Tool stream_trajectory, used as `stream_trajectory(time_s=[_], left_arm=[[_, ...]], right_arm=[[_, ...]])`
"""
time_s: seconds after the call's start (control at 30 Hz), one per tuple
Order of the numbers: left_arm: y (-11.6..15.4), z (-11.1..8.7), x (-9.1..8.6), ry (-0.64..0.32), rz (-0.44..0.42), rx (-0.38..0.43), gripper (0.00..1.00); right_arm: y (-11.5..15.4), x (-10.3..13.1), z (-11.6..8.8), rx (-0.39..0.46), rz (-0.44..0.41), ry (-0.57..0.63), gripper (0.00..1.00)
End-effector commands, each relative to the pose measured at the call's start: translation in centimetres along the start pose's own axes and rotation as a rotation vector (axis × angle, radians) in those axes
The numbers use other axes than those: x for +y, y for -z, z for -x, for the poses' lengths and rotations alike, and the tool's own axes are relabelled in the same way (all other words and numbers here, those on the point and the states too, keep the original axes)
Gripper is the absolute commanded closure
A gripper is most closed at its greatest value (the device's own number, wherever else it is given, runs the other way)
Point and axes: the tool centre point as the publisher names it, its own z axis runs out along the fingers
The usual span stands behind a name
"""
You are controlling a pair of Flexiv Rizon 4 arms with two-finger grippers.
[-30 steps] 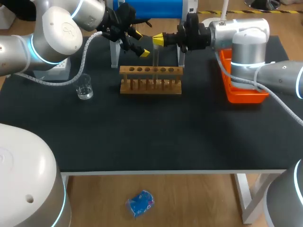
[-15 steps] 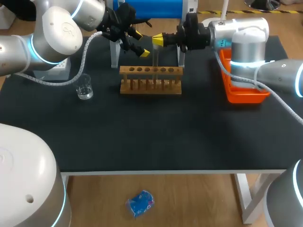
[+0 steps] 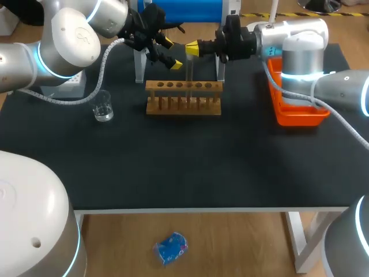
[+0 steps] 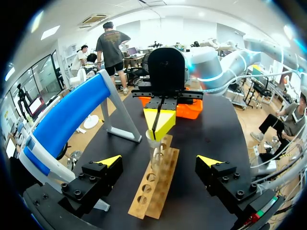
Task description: Invert the test tube, pick up the pipette, mount the tip to pipette, aspirate from beaker and dispense into the tube, eject the tip, return the pipette, and cap with the stopper.
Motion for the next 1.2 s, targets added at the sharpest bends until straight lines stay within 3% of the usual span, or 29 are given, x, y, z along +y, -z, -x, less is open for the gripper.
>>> stream_trajectory(time_s=[0.03, 0.73, 1.2], left_arm=[[0.0, 0.0, 0.0, 0.001, 0.003, 0.001, 0.0], [0.0, 0.0, 0.0, 0.001, 0.003, 0.001, 0.0], [0.0, 0.0, 0.0, 0.001, 0.003, 0.001, 0.0]], right_arm=[[0.0, -0.7, -0.1, 0.0, -0.002, 0.006, 1.0], [0.4, 2.9, -0.5, 0.009, -0.003, 0.082, 1.0], [4.1, 5.0, -3.1, -0.055, -0.206, 0.053, 1.0]])
